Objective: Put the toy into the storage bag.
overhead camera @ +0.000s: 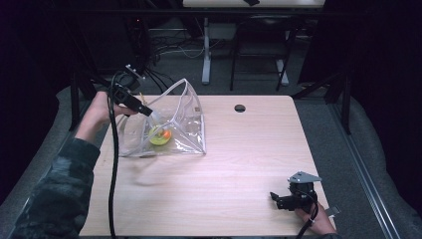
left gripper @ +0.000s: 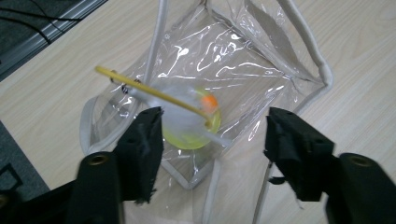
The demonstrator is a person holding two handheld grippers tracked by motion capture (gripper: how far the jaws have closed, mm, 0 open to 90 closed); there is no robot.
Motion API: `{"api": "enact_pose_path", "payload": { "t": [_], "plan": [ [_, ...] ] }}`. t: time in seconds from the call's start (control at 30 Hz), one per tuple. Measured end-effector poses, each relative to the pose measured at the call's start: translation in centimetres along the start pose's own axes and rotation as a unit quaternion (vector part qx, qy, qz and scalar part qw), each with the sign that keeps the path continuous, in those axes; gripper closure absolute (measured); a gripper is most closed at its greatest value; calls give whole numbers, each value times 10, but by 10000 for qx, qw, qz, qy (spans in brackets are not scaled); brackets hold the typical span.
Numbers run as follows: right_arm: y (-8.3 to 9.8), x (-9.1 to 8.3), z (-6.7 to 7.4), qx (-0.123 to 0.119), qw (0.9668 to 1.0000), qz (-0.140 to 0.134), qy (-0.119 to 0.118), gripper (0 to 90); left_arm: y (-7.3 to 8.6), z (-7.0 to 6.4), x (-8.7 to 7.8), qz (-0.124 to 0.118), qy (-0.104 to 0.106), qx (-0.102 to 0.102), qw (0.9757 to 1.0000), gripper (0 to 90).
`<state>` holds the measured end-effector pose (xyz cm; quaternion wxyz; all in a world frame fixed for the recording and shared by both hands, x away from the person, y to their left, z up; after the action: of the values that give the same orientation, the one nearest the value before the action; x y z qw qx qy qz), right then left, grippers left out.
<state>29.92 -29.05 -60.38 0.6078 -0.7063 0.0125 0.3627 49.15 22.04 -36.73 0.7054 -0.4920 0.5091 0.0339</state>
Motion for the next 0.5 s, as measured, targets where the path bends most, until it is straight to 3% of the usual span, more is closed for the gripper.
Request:
{"api": "enact_pose_path", "payload": {
  "t": [0.17, 0.4, 0.5],
  "plan": [
    [0, 0, 0, -21, 10000, 25, -8, 0, 4, 2, -11, -121, -54, -64, 9999, 166],
    [0, 0, 0, -18, 10000, 25, -10, 0, 13, 2, -32, -315, -73, -154, 9994, 53],
    [0, 0, 0, -17, 10000, 26, -8, 0, 19, 0, -39, -390, -174, -63, 9991, 10]
  ]
}}
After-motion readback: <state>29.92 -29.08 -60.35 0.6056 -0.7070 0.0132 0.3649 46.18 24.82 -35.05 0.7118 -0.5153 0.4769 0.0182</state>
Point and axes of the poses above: each handheld gripper's, and its own axes: x roughly forward along the jaws, y roughly out of its underside, z roughly to its left, the point moved 2 cm from there along x, roughly forward along the jaws, and after that the axes turned 13 degrees about -z, right-handed, at the moved point
